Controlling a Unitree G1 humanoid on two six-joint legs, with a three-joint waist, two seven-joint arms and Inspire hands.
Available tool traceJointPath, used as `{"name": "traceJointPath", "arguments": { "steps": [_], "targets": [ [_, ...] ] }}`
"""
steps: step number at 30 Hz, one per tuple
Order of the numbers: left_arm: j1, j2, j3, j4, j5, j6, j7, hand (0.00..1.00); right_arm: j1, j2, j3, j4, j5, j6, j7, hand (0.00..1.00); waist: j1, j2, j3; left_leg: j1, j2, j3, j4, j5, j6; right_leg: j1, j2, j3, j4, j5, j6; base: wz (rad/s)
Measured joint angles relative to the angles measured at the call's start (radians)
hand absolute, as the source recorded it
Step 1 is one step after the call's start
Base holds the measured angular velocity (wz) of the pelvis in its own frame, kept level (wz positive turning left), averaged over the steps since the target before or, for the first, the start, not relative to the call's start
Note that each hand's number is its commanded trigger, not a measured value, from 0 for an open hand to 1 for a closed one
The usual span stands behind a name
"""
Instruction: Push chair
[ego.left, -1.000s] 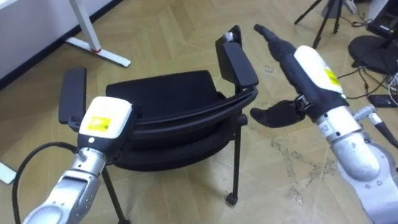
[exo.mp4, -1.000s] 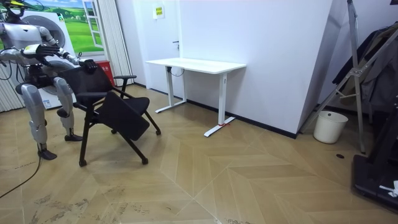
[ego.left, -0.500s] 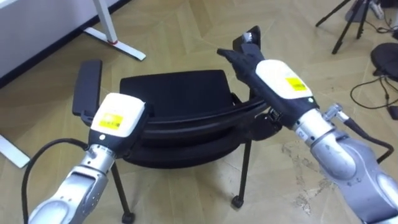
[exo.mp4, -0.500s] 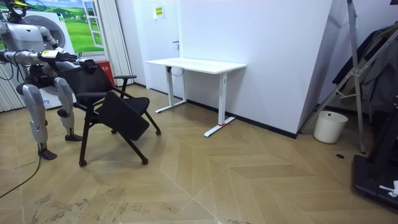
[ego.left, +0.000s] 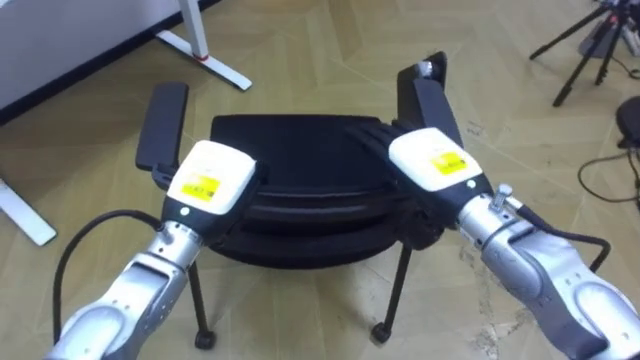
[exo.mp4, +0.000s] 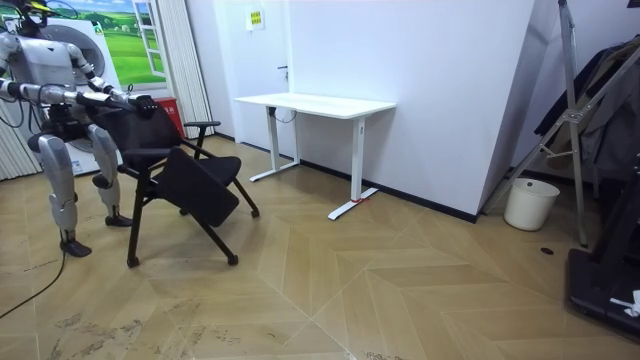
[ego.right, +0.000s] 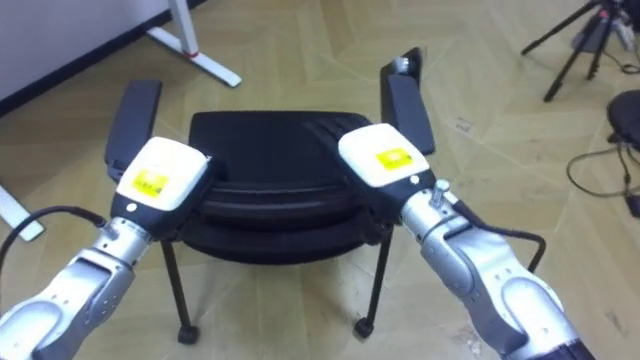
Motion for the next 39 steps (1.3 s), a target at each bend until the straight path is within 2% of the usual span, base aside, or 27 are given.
{"name": "traceJointPath", "arguments": {
  "steps": [5, 12, 14, 15, 16, 17, 18, 19, 20, 21, 22, 23, 25, 29, 31, 39],
  "targets": [
    [-0.003, 0.0, -0.002, -0.002, 0.0, -0.005, 0.0, 1.0, -0.001, -0.003, 0.022, 0.015, -0.012, 0.013, -0.005, 0.0, 0.001, 0.0, -0.0003, -0.001, 0.0, -0.001, -0.001, 0.0, 0.0, 0.001, 0.0, 0.0, 0.0, 0.0, 0.0, 0.02],
    [0.0, 0.002, -0.003, -0.025, 0.001, -0.005, -0.019, 1.0, -0.002, -0.003, 0.053, 0.015, -0.053, 0.011, -0.009, 0.0, 0.003, -0.002, -0.0018, -0.006, 0.0, -0.009, 0.0, 0.0, 0.0, -0.001, 0.0, 0.001, 0.0, 0.0, 0.0, 0.02],
    [0.001, 0.002, -0.003, -0.026, 0.003, -0.007, -0.021, 1.0, -0.002, -0.004, 0.059, 0.019, -0.059, 0.008, -0.009, 0.0, 0.004, -0.001, -0.0022, -0.003, 0.0, -0.026, 0.0, 0.0, 0.0, -0.004, 0.0, -0.001, 0.01, 0.0, 0.0, -0.02],
    [0.001, 0.0, -0.006, -0.024, 0.007, -0.008, -0.021, 1.0, -0.002, -0.004, 0.06, 0.028, -0.064, 0.005, -0.013, 0.0, 0.006, 0.002, -0.0026, 0.003, 0.004, -0.056, 0.0, 0.001, 0.0, -0.028, 0.003, 0.0, 0.053, -0.007, -0.008, -0.17],
    [0.002, -0.002, -0.007, -0.023, 0.009, -0.008, -0.021, 1.0, -0.006, -0.003, 0.062, 0.041, -0.067, -0.003, -0.019, 0.0, 0.014, 0.002, -0.0015, 0.011, 0.018, -0.121, 0.0, 0.002, 0.001, -0.069, 0.01, 0.012, 0.112, -0.042, -0.038, -0.29],
    [0.003, 0.005, -0.006, -0.026, 0.009, -0.009, -0.021, 1.0, -0.011, 0.001, 0.064, 0.048, -0.067, -0.003, -0.022, 0.53, 0.024, 0.006, 0.0003, 0.012, 0.025, -0.156, 0.0, 0.002, 0.001, -0.089, 0.033, 0.047, 0.098, -0.052, -0.052, -0.51],
    [0.007, 0.027, 0.008, -0.035, 0.007, -0.011, -0.02, 1.0, -0.036, 0.003, 0.087, 0.052, -0.07, 0.001, -0.027, 1.0, 0.038, -0.013, -0.006, 0.001, 0.03, -0.196, 0.007, -0.001, -0.003, -0.129, 0.072, 0.087, 0.002, 0.002, -0.086, -0.07],
    [0.008, 0.026, 0.021, -0.014, -0.001, -0.011, -0.02, 1.0, -0.051, -0.013, 0.113, 0.056, -0.074, 0.007, -0.033, 1.0, 0.012, 0.006, -0.0133, -0.018, 0.038, -0.19, 0.015, -0.008, -0.017, -0.11, 0.08, 0.05, 0.0, 0.037, -0.089, 0.22],
    [0.007, 0.025, 0.021, -0.005, -0.007, -0.011, -0.023, 1.0, -0.055, -0.014, 0.121, 0.06, -0.074, 0.011, -0.033, 1.0, -0.001, 0.008, -0.0135, -0.019, 0.038, -0.166, 0.015, -0.008, -0.017, -0.103, 0.079, 0.039, 0.003, 0.036, -0.089, 0.7],
    [0.005, 0.023, 0.01, 0.006, -0.011, -0.011, -0.027, 1.0, -0.055, -0.013, 0.134, 0.07, -0.073, 0.019, -0.034, 1.0, -0.014, 0.006, -0.0132, -0.015, 0.041, -0.107, 0.015, -0.004, -0.02, -0.087, 0.078, 0.048, 0.002, 0.036, -0.089, 0.55],
    [0.003, 0.02, 0.003, -0.001, -0.01, -0.006, -0.031, 1.0, -0.054, -0.016, 0.135, 0.07, -0.074, 0.022, -0.034, 1.0, -0.025, 0.001, -0.0098, -0.014, 0.042, -0.074, 0.013, 0.004, -0.026, -0.08, 0.077, 0.053, -0.002, 0.035, -0.087, 0.43],
    [0.002, 0.015, 0.0, -0.014, -0.003, 0.001, -0.041, 1.0, -0.055, -0.026, 0.135, 0.07, -0.074, 0.023, -0.036, 1.0, -0.024, -0.001, -0.0088, -0.007, 0.043, -0.051, 0.005, 0.006, -0.027, -0.081, 0.081, 0.055, -0.003, 0.034, -0.085, 0.21],
    [0.0, 0.007, 0.0, -0.02, 0.005, 0.002, -0.05, 1.0, -0.055, -0.029, 0.136, 0.07, -0.075, 0.033, -0.04, 1.0, -0.017, -0.005, -0.0085, -0.001, 0.037, -0.033, 0.002, 0.005, -0.027, -0.079, 0.083, 0.048, -0.015, 0.033, -0.084, -0.06],
    [-0.003, -0.008, 0.0, -0.018, 0.012, 0.001, -0.062, 1.0, -0.055, -0.028, 0.136, 0.071, -0.075, 0.043, -0.039, 1.0, -0.006, -0.004, -0.0083, -0.002, 0.024, -0.03, 0.0, 0.005, -0.027, -0.077, 0.071, 0.044, -0.018, 0.032, -0.08, -0.04],
    [-0.003, -0.014, -0.007, -0.02, 0.017, -0.002, -0.063, 1.0, -0.056, -0.017, 0.136, 0.071, -0.077, 0.064, -0.042, 1.0, 0.0, -0.002, -0.009, -0.001, 0.021, -0.03, 0.0, 0.005, -0.027, -0.076, 0.068, 0.04, -0.018, 0.032, -0.079, 0.09],
    [0.001, -0.013, -0.011, -0.022, 0.015, -0.028, -0.063, 1.0, -0.051, -0.022, 0.138, 0.081, -0.086, 0.051, -0.053, 1.0, 0.012, 0.011, -0.0102, 0.0, 0.022, -0.026, 0.0, 0.005, -0.027, -0.073, 0.068, 0.038, -0.018, 0.03, -0.077, 0.01]
  ]
}}
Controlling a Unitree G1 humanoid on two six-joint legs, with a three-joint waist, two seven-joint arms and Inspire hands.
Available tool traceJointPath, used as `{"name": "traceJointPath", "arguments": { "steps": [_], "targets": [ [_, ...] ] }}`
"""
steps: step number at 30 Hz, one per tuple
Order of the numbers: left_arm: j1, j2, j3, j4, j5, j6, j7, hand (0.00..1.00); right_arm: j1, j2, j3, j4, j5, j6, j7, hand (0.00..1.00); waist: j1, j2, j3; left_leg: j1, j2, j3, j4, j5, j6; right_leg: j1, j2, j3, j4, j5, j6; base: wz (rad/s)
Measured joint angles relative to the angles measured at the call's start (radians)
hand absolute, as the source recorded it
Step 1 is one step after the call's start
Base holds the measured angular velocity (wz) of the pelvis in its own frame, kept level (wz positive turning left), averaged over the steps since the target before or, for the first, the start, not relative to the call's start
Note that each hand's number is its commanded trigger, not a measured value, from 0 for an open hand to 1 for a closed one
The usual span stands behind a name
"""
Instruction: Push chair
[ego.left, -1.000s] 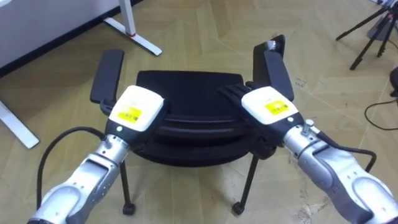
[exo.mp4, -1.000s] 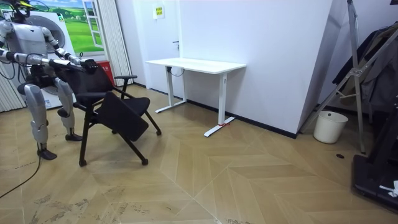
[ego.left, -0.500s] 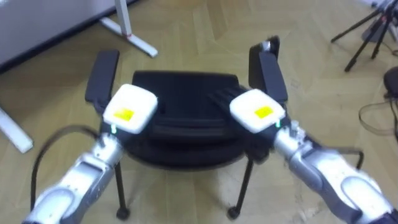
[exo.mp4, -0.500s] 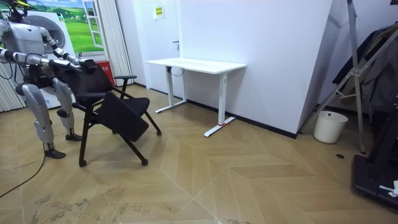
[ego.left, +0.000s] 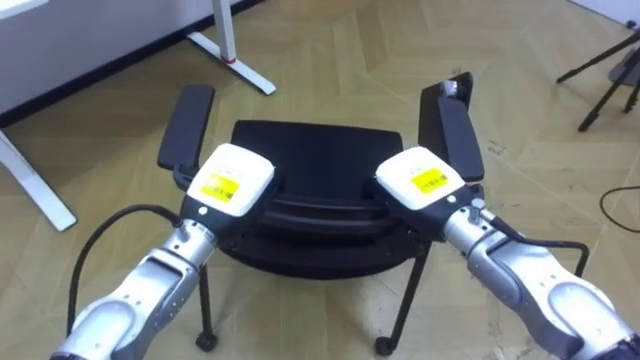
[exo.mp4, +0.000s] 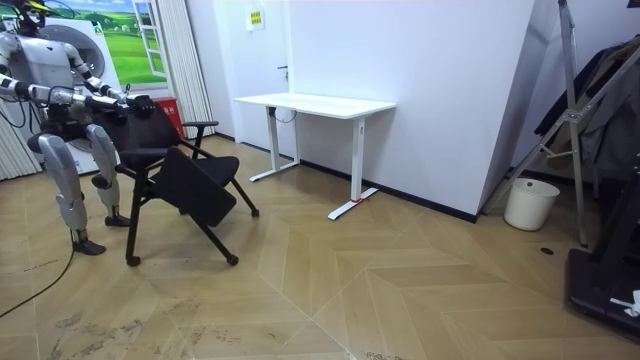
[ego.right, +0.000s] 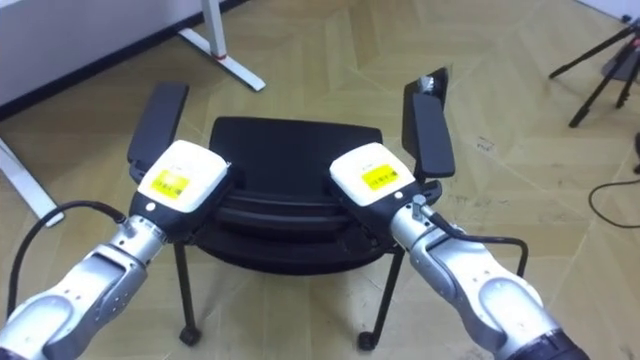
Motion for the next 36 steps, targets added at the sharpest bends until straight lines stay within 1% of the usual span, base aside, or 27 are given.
{"name": "traceJointPath", "arguments": {
  "steps": [8, 12, 17, 19, 20, 21, 23, 25, 26, 27, 28, 29, 30, 32, 34, 35, 36],
  "targets": [
    [0.003, 0.0, 0.0, 0.001, 0.0, -0.009, 0.002, 1.0, 0.006, -0.003, 0.0, 0.021, -0.004, -0.014, -0.038, 1.0, 0.004, 0.003, -0.0015, 0.002, 0.0, 0.0, 0.0, 0.0, 0.0, 0.003, 0.0, 0.001, 0.0, 0.0, 0.0, 0.0],
    [0.008, 0.003, -0.001, 0.003, 0.0, -0.015, 0.002, 1.0, 0.006, -0.01, 0.004, 0.031, -0.006, -0.033, -0.05, 1.0, 0.007, 0.005, -0.0012, 0.004, 0.001, 0.001, 0.0, 0.0, 0.0, 0.012, 0.0, -0.002, 0.0, 0.0, 0.0, 0.02],
    [0.008, 0.003, -0.007, 0.013, 0.001, -0.017, 0.003, 1.0, 0.004, -0.009, 0.019, 0.06, -0.007, -0.04, -0.08, 1.0, 0.003, 0.003, -0.0003, 0.018, 0.001, 0.002, 0.001, 0.0, 0.0, 0.032, -0.003, -0.024, 0.001, -0.001, 0.002, 0.09],
    [-0.003, 0.005, -0.014, 0.032, -0.002, -0.017, 0.005, 1.0, -0.01, -0.006, 0.037, 0.093, -0.006, -0.043, -0.111, 1.0, -0.002, -0.001, 0.0029, 0.02, 0.002, 0.0, 0.009, 0.0, 0.0, 0.04, -0.004, -0.026, 0.001, -0.002, 0.003, 0.05],
    [-0.01, 0.005, -0.018, 0.043, -0.004, -0.017, 0.005, 1.0, -0.011, -0.003, 0.038, 0.102, -0.006, -0.043, -0.118, 1.0, -0.01, -0.005, 0.0062, 0.02, 0.001, 0.0, 0.013, 0.0, 0.0, 0.044, -0.006, -0.034, 0.001, -0.003, 0.004, 0.19],
    [-0.026, 0.003, -0.026, 0.059, -0.008, -0.019, 0.005, 1.0, -0.018, 0.001, 0.039, 0.116, -0.005, -0.043, -0.124, 1.0, -0.01, -0.008, 0.0106, 0.015, 0.0, 0.0, 0.02, 0.0, 0.0, 0.047, -0.011, -0.051, 0.003, -0.005, 0.008, 0.23],
    [-0.049, -0.003, -0.028, 0.081, -0.009, -0.02, 0.005, 1.0, -0.033, 0.004, 0.042, 0.14, -0.006, -0.043, -0.131, 1.0, -0.009, -0.013, 0.014, 0.003, 0.0, 0.001, 0.026, 0.0, 0.0, 0.041, -0.012, -0.064, 0.004, -0.007, 0.011, 0.16],
    [-0.096, -0.006, -0.027, 0.125, -0.007, -0.029, 0.005, 1.0, -0.076, 0.026, 0.045, 0.196, -0.008, -0.046, -0.149, 1.0, -0.012, -0.02, 0.0209, -0.034, 0.002, 0.003, 0.07, -0.004, 0.003, 0.024, -0.014, -0.071, 0.014, -0.008, 0.01, 0.08],
    [-0.11, -0.009, -0.027, 0.141, -0.008, -0.033, 0.005, 1.0, -0.087, 0.032, 0.046, 0.214, -0.01, -0.048, -0.156, 1.0, -0.012, -0.021, 0.0255, -0.042, 0.002, 0.003, 0.085, -0.007, 0.002, 0.021, -0.014, -0.072, 0.021, -0.009, 0.008, 0.07],
    [-0.13, -0.018, -0.027, 0.176, -0.009, -0.04, 0.006, 1.0, -0.108, 0.044, 0.047, 0.248, -0.011, -0.053, -0.168, 1.0, -0.011, -0.024, 0.0267, -0.059, 0.004, 0.003, 0.119, -0.016, 0.001, 0.007, -0.015, -0.073, 0.04, -0.018, 0.0, 0.03],
    [-0.151, -0.025, -0.025, 0.204, -0.011, -0.041, 0.007, 1.0, -0.13, 0.058, 0.047, 0.275, -0.02, -0.053, -0.177, 1.0, -0.011, -0.022, 0.0298, -0.081, 0.008, 0.003, 0.161, -0.036, -0.002, -0.01, -0.015, -0.073, 0.074, -0.035, -0.007, 0.0],
    [-0.164, -0.028, -0.025, 0.215, -0.013, -0.041, 0.008, 1.0, -0.14, 0.065, 0.047, 0.288, -0.025, -0.053, -0.179, 1.0, -0.012, -0.019, 0.0315, -0.093, 0.013, 0.003, 0.183, -0.047, -0.004, -0.018, -0.013, -0.074, 0.093, -0.043, -0.009, 0.0],
    [-0.178, -0.032, -0.026, 0.233, -0.017, -0.042, 0.008, 1.0, -0.154, 0.071, 0.048, 0.305, -0.027, -0.053, -0.183, 1.0, -0.011, -0.015, 0.0338, -0.114, 0.022, 0.003, 0.228, -0.071, -0.006, -0.038, -0.01, -0.078, 0.131, -0.062, -0.014, 0.1],
    [-0.186, -0.038, -0.027, 0.248, -0.017, -0.043, 0.017, 1.0, -0.158, 0.073, 0.048, 0.308, -0.027, -0.053, -0.184, 1.0, -0.016, -0.013, 0.0342, -0.154, 0.033, 0.002, 0.309, -0.111, -0.01, -0.065, -0.015, -0.093, 0.203, -0.106, -0.021, 0.16],
    [-0.185, -0.041, -0.028, 0.253, -0.017, -0.043, 0.026, 1.0, -0.151, 0.074, 0.047, 0.303, -0.04, -0.053, -0.182, 1.0, -0.027, -0.013, 0.0333, -0.176, 0.036, 0.003, 0.364, -0.123, -0.012, -0.068, -0.024, -0.108, 0.242, -0.132, -0.022, 0.23],
    [-0.186, -0.042, -0.029, 0.255, -0.017, -0.043, 0.03, 1.0, -0.15, 0.074, 0.047, 0.302, -0.041, -0.054, -0.18, 1.0, -0.033, -0.013, 0.0333, -0.18, 0.036, 0.006, 0.376, -0.124, -0.012, -0.068, -0.031, -0.112, 0.251, -0.139, -0.022, 0.32],
    [-0.182, -0.046, -0.031, 0.262, -0.017, -0.043, 0.041, 1.0, -0.146, 0.074, 0.047, 0.301, -0.043, -0.056, -0.178, 1.0, -0.041, -0.011, 0.0322, -0.187, 0.037, 0.022, 0.395, -0.123, -0.012, -0.068, -0.038, -0.123, 0.266, -0.15, -0.023, 0.31]
  ]
}}
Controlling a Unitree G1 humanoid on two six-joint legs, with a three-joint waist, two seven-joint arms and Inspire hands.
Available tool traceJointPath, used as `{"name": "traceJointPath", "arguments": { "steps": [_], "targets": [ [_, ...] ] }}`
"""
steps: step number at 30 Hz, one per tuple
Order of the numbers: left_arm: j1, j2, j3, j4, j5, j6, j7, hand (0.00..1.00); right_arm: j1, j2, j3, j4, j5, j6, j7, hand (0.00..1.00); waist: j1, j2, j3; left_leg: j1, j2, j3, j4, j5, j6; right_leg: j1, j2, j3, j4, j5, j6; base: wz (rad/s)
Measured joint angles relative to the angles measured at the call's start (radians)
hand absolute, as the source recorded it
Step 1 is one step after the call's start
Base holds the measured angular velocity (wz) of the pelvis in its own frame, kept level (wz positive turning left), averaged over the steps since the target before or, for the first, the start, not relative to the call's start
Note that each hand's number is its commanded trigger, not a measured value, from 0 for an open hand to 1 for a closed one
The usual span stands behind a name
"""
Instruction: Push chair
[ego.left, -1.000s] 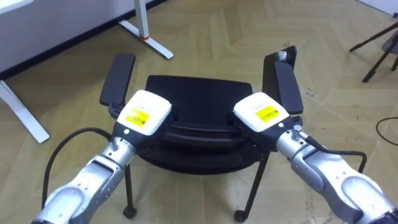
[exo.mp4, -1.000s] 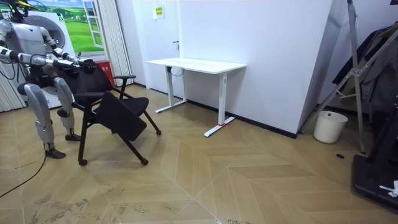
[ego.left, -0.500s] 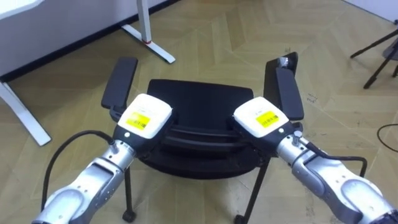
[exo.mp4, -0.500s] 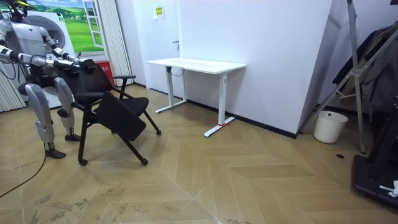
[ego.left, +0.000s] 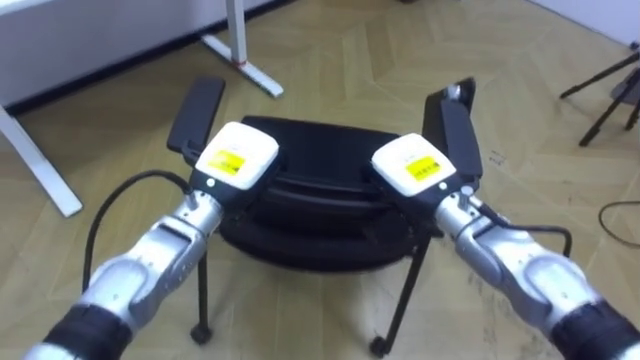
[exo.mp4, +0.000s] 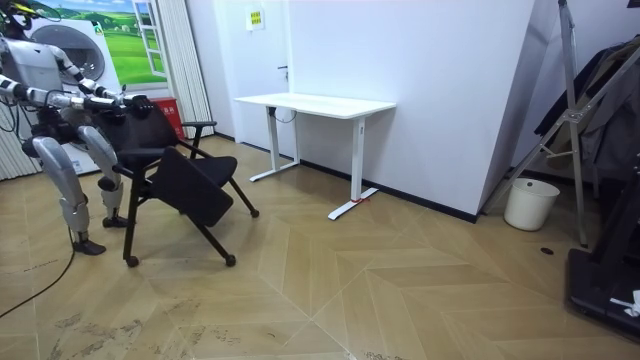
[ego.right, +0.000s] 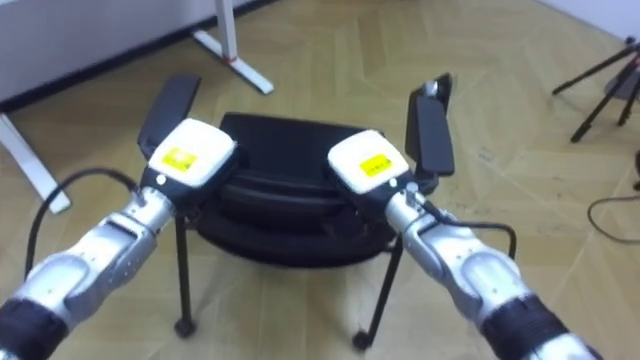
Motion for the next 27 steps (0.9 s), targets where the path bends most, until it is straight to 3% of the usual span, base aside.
{"name": "traceJointPath", "arguments": {
  "steps": [4, 8, 9, 10, 11, 12, 15, 20, 23, 24, 25, 26, 27],
  "targets": [
    [-0.009, -0.011, 0.0, 0.016, -0.004, 0.0, 0.011, 1.0, 0.004, -0.005, -0.008, 0.005, -0.001, -0.012, -0.018, 1.0, -0.011, 0.007, -0.0023, -0.053, 0.007, 0.003, 0.07, 0.0, 0.0, -0.014, -0.017, -0.04, 0.053, -0.031, -0.014, 0.25],
    [-0.007, -0.01, 0.002, 0.021, -0.004, -0.004, 0.023, 1.0, 0.005, -0.006, -0.007, 0.004, 0.001, -0.019, -0.02, 1.0, -0.01, 0.006, -0.0016, -0.105, 0.026, 0.022, 0.155, 0.007, 0.001, -0.016, -0.014, -0.048, 0.073, -0.049, -0.024, 0.18],
    [-0.007, -0.01, 0.002, 0.021, -0.004, -0.007, 0.024, 1.0, 0.005, -0.01, -0.007, 0.004, 0.006, -0.02, -0.022, 1.0, -0.009, 0.007, -0.0004, -0.14, 0.019, 0.025, 0.154, 0.011, 0.003, -0.017, -0.015, -0.047, 0.078, -0.055, -0.021, 0.0],
    [-0.01, -0.008, 0.002, 0.019, -0.004, -0.011, 0.027, 1.0, 0.005, -0.019, -0.003, 0.006, 0.014, -0.021, -0.031, 1.0, 0.005, 0.011, -0.0009, -0.187, 0.015, 0.038, 0.113, 0.039, 0.004, -0.029, -0.019, -0.047, 0.096, -0.065, -0.022, -0.15],
    [-0.011, -0.007, 0.002, 0.019, -0.005, -0.015, 0.032, 1.0, 0.003, -0.023, 0.001, 0.007, 0.021, -0.022, -0.039, 1.0, 0.017, 0.017, 0.002, -0.208, 0.015, 0.05, 0.09, 0.07, 0.031, -0.031, -0.019, -0.047, 0.109, -0.072, -0.024, -0.42],
    [0.003, 0.001, 0.003, 0.024, -0.004, -0.02, 0.041, 1.0, 0.003, -0.012, 0.013, 0.024, 0.029, -0.02, -0.057, 1.0, 0.035, 0.011, 0.0002, -0.223, 0.012, 0.057, 0.084, 0.111, 0.049, -0.03, -0.023, -0.031, 0.129, -0.09, -0.012, -0.31],
    [-0.012, 0.019, 0.003, 0.02, 0.002, -0.038, 0.049, 1.0, 0.002, -0.012, 0.021, 0.024, 0.034, -0.023, -0.076, 1.0, 0.052, -0.014, -0.0028, -0.242, -0.003, 0.055, 0.087, 0.11, 0.05, -0.045, -0.037, -0.039, 0.147, -0.115, -0.001, 0.05],
    [-0.018, 0.038, 0.026, -0.002, 0.008, -0.042, 0.069, 1.0, -0.03, -0.002, 0.019, 0.029, 0.04, -0.016, -0.097, 1.0, 0.085, -0.025, -0.0064, -0.283, -0.009, 0.056, 0.116, 0.096, 0.057, -0.079, -0.045, -0.043, 0.168, -0.138, 0.002, 0.05],
    [-0.003, 0.039, 0.032, -0.018, 0.008, -0.037, 0.077, 1.0, -0.031, -0.001, 0.029, 0.028, 0.04, -0.014, -0.1, 1.0, 0.088, -0.043, -0.0143, -0.262, -0.06, 0.059, 0.098, 0.082, 0.072, -0.06, -0.096, -0.064, 0.19, -0.155, 0.017, 0.32],
    [0.011, 0.037, 0.039, -0.026, 0.008, -0.034, 0.08, 1.0, -0.031, 0.0, 0.029, 0.028, 0.037, -0.013, -0.105, 1.0, 0.095, -0.046, -0.017, -0.259, -0.079, 0.059, 0.108, 0.06, 0.076, -0.061, -0.119, -0.069, 0.219, -0.169, 0.028, 0.23],
    [0.013, 0.035, 0.039, -0.021, 0.007, -0.034, 0.09, 1.0, -0.033, 0.0, 0.03, 0.033, 0.039, -0.009, -0.121, 1.0, 0.101, -0.047, -0.0148, -0.257, -0.097, 0.054, 0.123, 0.034, 0.088, -0.068, -0.139, -0.082, 0.284, -0.178, 0.042, 0.23],
    [0.011, 0.032, 0.039, -0.02, 0.007, -0.035, 0.095, 1.0, -0.035, 0.001, 0.031, 0.037, 0.039, -0.006, -0.127, 1.0, 0.105, -0.043, -0.013, -0.258, -0.102, 0.051, 0.137, 0.025, 0.091, -0.084, -0.152, -0.085, 0.335, -0.17, 0.052, 0.29],
    [0.006, 0.027, 0.039, -0.009, 0.007, -0.036, 0.102, 1.0, -0.037, 0.006, 0.033, 0.043, 0.039, 0.003, -0.135, 1.0, 0.116, -0.034, -0.0112, -0.26, -0.104, 0.041, 0.172, 0.002, 0.093, -0.117, -0.173, -0.081, 0.44, -0.136, 0.055, 0.38]
  ]
}}
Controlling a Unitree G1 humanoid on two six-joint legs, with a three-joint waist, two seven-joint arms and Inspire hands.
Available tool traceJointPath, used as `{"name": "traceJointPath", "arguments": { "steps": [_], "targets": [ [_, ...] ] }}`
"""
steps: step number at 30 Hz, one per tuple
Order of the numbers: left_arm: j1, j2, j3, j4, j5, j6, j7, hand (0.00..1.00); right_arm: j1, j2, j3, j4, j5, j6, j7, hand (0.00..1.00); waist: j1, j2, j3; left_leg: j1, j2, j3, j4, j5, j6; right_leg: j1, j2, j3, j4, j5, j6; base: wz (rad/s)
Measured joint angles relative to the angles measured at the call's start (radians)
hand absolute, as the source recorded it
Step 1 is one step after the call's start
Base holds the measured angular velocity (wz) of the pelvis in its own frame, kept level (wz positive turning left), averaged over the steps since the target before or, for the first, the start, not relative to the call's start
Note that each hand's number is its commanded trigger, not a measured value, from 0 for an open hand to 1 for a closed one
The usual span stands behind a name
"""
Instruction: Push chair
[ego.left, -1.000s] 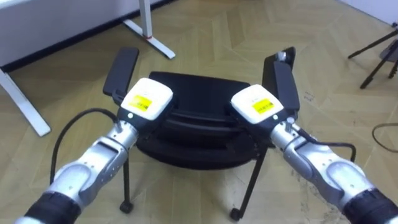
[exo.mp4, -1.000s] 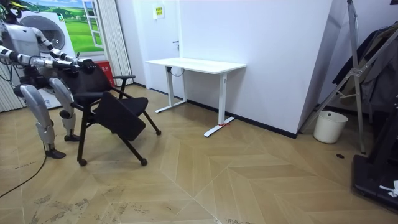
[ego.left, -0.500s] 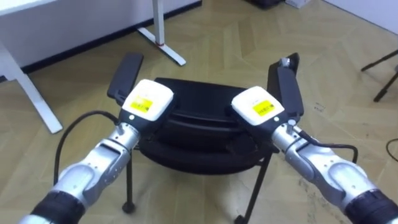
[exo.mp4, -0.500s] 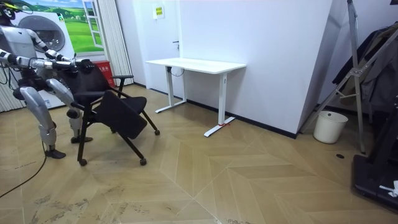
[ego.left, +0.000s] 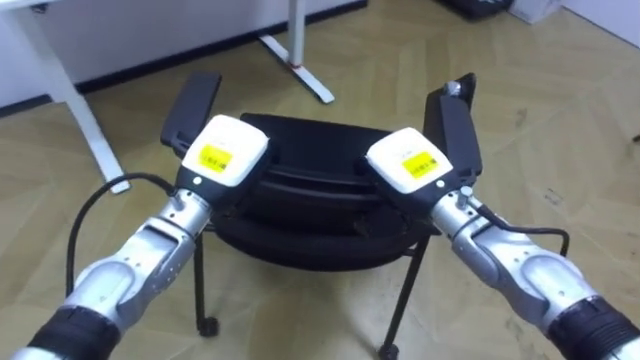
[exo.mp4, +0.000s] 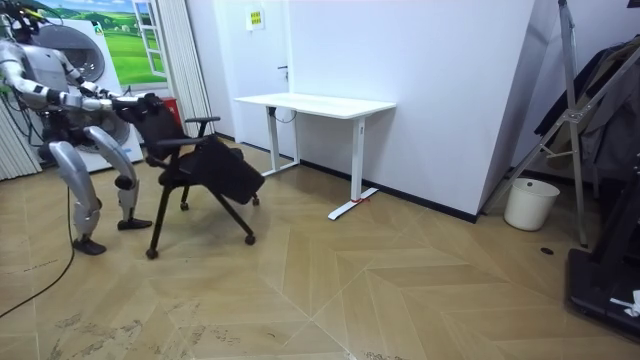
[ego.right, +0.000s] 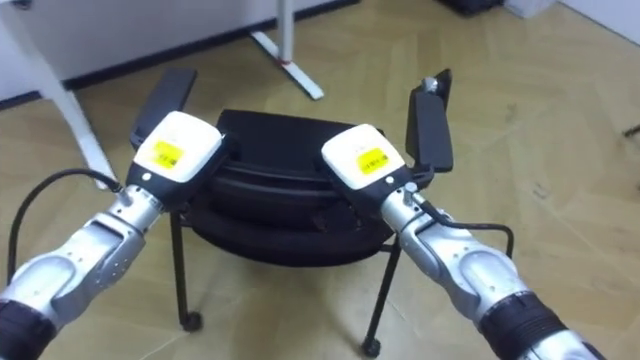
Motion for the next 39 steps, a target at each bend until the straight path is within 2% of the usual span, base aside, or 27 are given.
{"name": "traceJointPath", "arguments": {
  "steps": [1, 2, 3, 4, 5, 6, 7, 9, 11, 12, 13, 15, 16, 18, 22, 26, 28, 29, 30, 31, 32, 34, 35, 36, 37, 38, 39],
  "targets": [
    [-0.007, 0.003, 0.0, 0.006, -0.001, -0.002, 0.014, 1.0, 0.0, 0.014, -0.001, 0.012, 0.001, 0.004, -0.011, 1.0, 0.003, 0.01, 0.0038, -0.001, -0.001, -0.016, 0.028, -0.023, 0.004, -0.022, -0.01, 0.006, 0.077, 0.038, -0.002, 0.4],
    [-0.012, 0.008, -0.001, 0.013, -0.001, -0.005, 0.021, 1.0, 0.0, 0.019, 0.001, 0.016, 0.002, 0.006, -0.019, 1.0, 0.006, 0.01, 0.0046, 0.0, 0.0, -0.025, 0.037, -0.034, 0.006, -0.033, -0.015, 0.008, 0.109, 0.057, -0.003, 0.4],
    [-0.019, 0.024, -0.009, 0.028, -0.002, -0.012, 0.042, 1.0, -0.003, 0.031, 0.006, 0.023, 0.002, 0.012, -0.033, 1.0, 0.018, 0.013, 0.0065, 0.002, 0.001, -0.049, 0.053, -0.05, 0.006, -0.054, -0.016, 0.02, 0.164, 0.098, -0.003, 0.34],
    [-0.025, 0.035, -0.011, 0.042, -0.002, -0.021, 0.058, 1.0, -0.006, 0.046, 0.006, 0.03, -0.003, 0.018, -0.043, 1.0, 0.021, 0.023, 0.0122, 0.008, -0.002, -0.072, 0.064, -0.063, 0.004, -0.071, -0.016, 0.022, 0.208, 0.149, -0.007, 0.38],
    [-0.03, 0.032, -0.014, 0.048, -0.005, -0.024, 0.062, 1.0, -0.008, 0.05, 0.006, 0.035, -0.004, 0.018, -0.049, 1.0, 0.022, 0.029, 0.0145, 0.015, -0.002, -0.087, 0.066, -0.068, 0.005, -0.08, -0.014, 0.023, 0.224, 0.173, -0.007, 0.38],
    [-0.042, 0.033, -0.014, 0.061, -0.009, -0.027, 0.072, 1.0, -0.017, 0.055, 0.006, 0.039, -0.005, 0.021, -0.055, 1.0, 0.029, 0.038, 0.0177, 0.016, -0.004, -0.112, 0.066, -0.074, 0.006, -0.109, -0.005, 0.032, 0.239, 0.14, 0.006, 0.16],
    [-0.057, 0.033, -0.01, 0.08, -0.016, -0.029, 0.088, 1.0, -0.041, 0.056, 0.01, 0.044, -0.011, 0.024, -0.056, 1.0, 0.055, 0.052, 0.0269, 0.013, -0.001, -0.128, 0.066, -0.079, 0.0, -0.168, 0.014, 0.047, 0.229, 0.085, 0.004, 0.08],
    [-0.076, 0.033, -0.011, 0.106, -0.031, -0.029, 0.106, 1.0, -0.086, 0.062, 0.029, 0.063, -0.019, 0.035, -0.057, 1.0, 0.058, 0.074, 0.0402, 0.014, 0.002, -0.16, 0.065, -0.083, -0.007, -0.248, 0.017, 0.045, 0.159, 0.066, 0.008, 0.39],
    [-0.083, 0.034, -0.008, 0.134, -0.036, -0.027, 0.125, 1.0, -0.113, 0.082, 0.036, 0.094, -0.024, 0.035, -0.058, 1.0, 0.058, 0.064, 0.0351, 0.02, 0.002, -0.182, 0.067, -0.094, -0.028, -0.305, 0.01, 0.074, 0.012, 0.078, 0.011, 0.62],
    [-0.082, 0.039, -0.004, 0.142, -0.036, -0.025, 0.133, 1.0, -0.126, 0.1, 0.038, 0.115, -0.03, 0.034, -0.059, 1.0, 0.063, 0.056, 0.034, 0.027, 0.003, -0.202, 0.08, -0.113, -0.048, -0.308, 0.001, 0.085, -0.111, 0.124, 0.006, 0.64],
    [-0.079, 0.04, -0.002, 0.146, -0.041, -0.02, 0.135, 1.0, -0.127, 0.106, 0.039, 0.121, -0.032, 0.035, -0.06, 1.0, 0.073, 0.047, 0.0219, 0.026, 0.02, -0.205, 0.119, -0.138, -0.078, -0.29, 0.014, 0.066, -0.11, 0.17, -0.011, 0.61],
    [-0.074, 0.038, -0.002, 0.143, -0.048, -0.01, 0.136, 1.0, -0.134, 0.105, 0.039, 0.124, -0.036, 0.036, -0.057, 1.0, 0.094, 0.064, 0.0152, 0.033, 0.07, -0.18, 0.133, -0.145, -0.095, -0.264, 0.038, 0.038, -0.103, 0.154, -0.046, 0.41],
    [-0.075, 0.035, -0.002, 0.142, -0.053, -0.005, 0.139, 1.0, -0.148, 0.103, 0.041, 0.13, -0.038, 0.034, -0.056, 1.0, 0.099, 0.066, 0.0155, 0.042, 0.089, -0.153, 0.111, -0.138, -0.107, -0.255, 0.038, 0.019, -0.108, 0.153, -0.067, 0.34],
    [-0.072, 0.025, -0.003, 0.142, -0.056, 0.014, 0.14, 1.0, -0.161, 0.103, 0.047, 0.144, -0.041, 0.032, -0.055, 1.0, 0.104, 0.066, 0.0163, 0.063, 0.102, -0.136, 0.067, -0.129, -0.122, -0.237, 0.038, 0.003, -0.122, 0.148, -0.07, 0.25],
    [-0.039, 0.02, 0.004, 0.101, -0.056, 0.04, 0.148, 1.0, -0.173, 0.103, 0.042, 0.127, -0.068, 0.021, -0.033, 1.0, 0.108, 0.051, 0.0175, 0.084, 0.101, -0.108, 0.016, -0.119, -0.122, -0.235, 0.039, 0.009, -0.134, 0.134, -0.061, 0.02],
    [-0.032, 0.026, 0.007, 0.096, -0.049, 0.044, 0.164, 1.0, -0.162, 0.104, 0.032, 0.104, -0.074, 0.019, -0.006, 1.0, 0.106, 0.044, 0.0182, 0.104, 0.106, -0.106, -0.009, -0.12, -0.121, -0.215, 0.049, 0.001, -0.154, 0.131, -0.055, 0.0],
    [-0.024, 0.031, 0.001, 0.085, -0.044, 0.044, 0.167, 1.0, -0.145, 0.105, 0.021, 0.091, -0.078, 0.017, -0.002, 1.0, 0.101, 0.043, 0.018, 0.125, 0.117, -0.107, -0.015, -0.121, -0.122, -0.194, 0.063, -0.001, -0.169, 0.119, -0.046, 0.02],
    [-0.021, 0.031, 0.0, 0.082, -0.044, 0.047, 0.168, 1.0, -0.138, 0.105, 0.019, 0.091, -0.078, 0.014, -0.002, 1.0, 0.098, 0.044, 0.0181, 0.13, 0.12, -0.106, -0.002, -0.121, -0.123, -0.188, 0.066, -0.002, -0.169, 0.114, -0.05, 0.11],
    [-0.02, 0.032, -0.006, 0.08, -0.044, 0.052, 0.168, 1.0, -0.129, 0.105, 0.011, 0.091, -0.078, 0.009, -0.003, 1.0, 0.092, 0.048, 0.0175, 0.117, 0.133, -0.095, 0.06, -0.117, -0.12, -0.177, 0.081, 0.009, -0.164, 0.098, -0.053, 0.06],
    [-0.015, 0.031, -0.023, 0.078, -0.047, 0.062, 0.167, 1.0, -0.122, 0.106, 0.01, 0.103, -0.077, 0.003, -0.003, 1.0, 0.093, 0.06, 0.0142, 0.099, 0.153, -0.09, 0.157, -0.107, -0.106, -0.158, 0.101, 0.021, -0.153, 0.082, -0.049, -0.05],
    [-0.011, 0.031, -0.03, 0.076, -0.047, 0.065, 0.167, 1.0, -0.122, 0.108, 0.01, 0.111, -0.079, -0.003, -0.003, 1.0, 0.096, 0.065, 0.0156, 0.091, 0.158, -0.092, 0.205, -0.097, -0.098, -0.148, 0.106, 0.028, -0.144, 0.073, -0.05, -0.2],
    [0.001, 0.013, -0.037, 0.085, -0.044, 0.073, 0.165, 1.0, -0.093, 0.111, -0.018, 0.117, -0.102, -0.024, -0.005, 1.0, 0.084, 0.087, 0.019, 0.063, 0.154, -0.123, 0.347, -0.04, -0.08, -0.1, 0.107, 0.034, -0.121, 0.041, -0.04, -0.08],
    [0.009, 0.009, -0.038, 0.085, -0.043, 0.074, 0.165, 1.0, -0.083, 0.112, -0.02, 0.117, -0.103, -0.024, -0.008, 1.0, 0.08, 0.09, 0.0186, 0.061, 0.153, -0.123, 0.367, -0.026, -0.078, -0.091, 0.105, 0.039, -0.12, 0.037, -0.037, 0.0],
    [0.025, 0.002, -0.039, 0.085, -0.035, 0.075, 0.167, 1.0, -0.063, 0.112, -0.026, 0.116, -0.111, -0.028, -0.015, 1.0, 0.076, 0.089, 0.0191, 0.056, 0.142, -0.12, 0.399, 0.012, -0.074, -0.077, 0.104, 0.067, -0.118, 0.03, -0.033, -0.12],
    [0.036, -0.011, -0.036, 0.087, -0.034, 0.077, 0.168, 1.0, -0.049, 0.112, -0.031, 0.113, -0.111, -0.036, -0.017, 1.0, 0.07, 0.085, 0.0185, 0.046, 0.118, -0.12, 0.425, 0.061, -0.069, -0.066, 0.104, 0.107, -0.118, 0.027, -0.029, -0.1],
    [0.038, -0.015, -0.037, 0.091, -0.035, 0.077, 0.168, 1.0, -0.045, 0.11, -0.032, 0.112, -0.113, -0.04, -0.017, 1.0, 0.064, 0.083, 0.0188, 0.04, 0.105, -0.12, 0.429, 0.069, -0.07, -0.062, 0.104, 0.128, -0.117, 0.027, -0.032, 0.16],
    [0.037, -0.03, -0.039, 0.099, -0.035, 0.075, 0.168, 1.0, -0.038, 0.095, -0.037, 0.108, -0.113, -0.047, -0.02, 1.0, 0.045, 0.08, 0.0196, 0.017, 0.071, -0.117, 0.39, 0.018, -0.064, -0.067, 0.1, 0.162, -0.117, 0.024, -0.028, 0.33]
  ]
}}
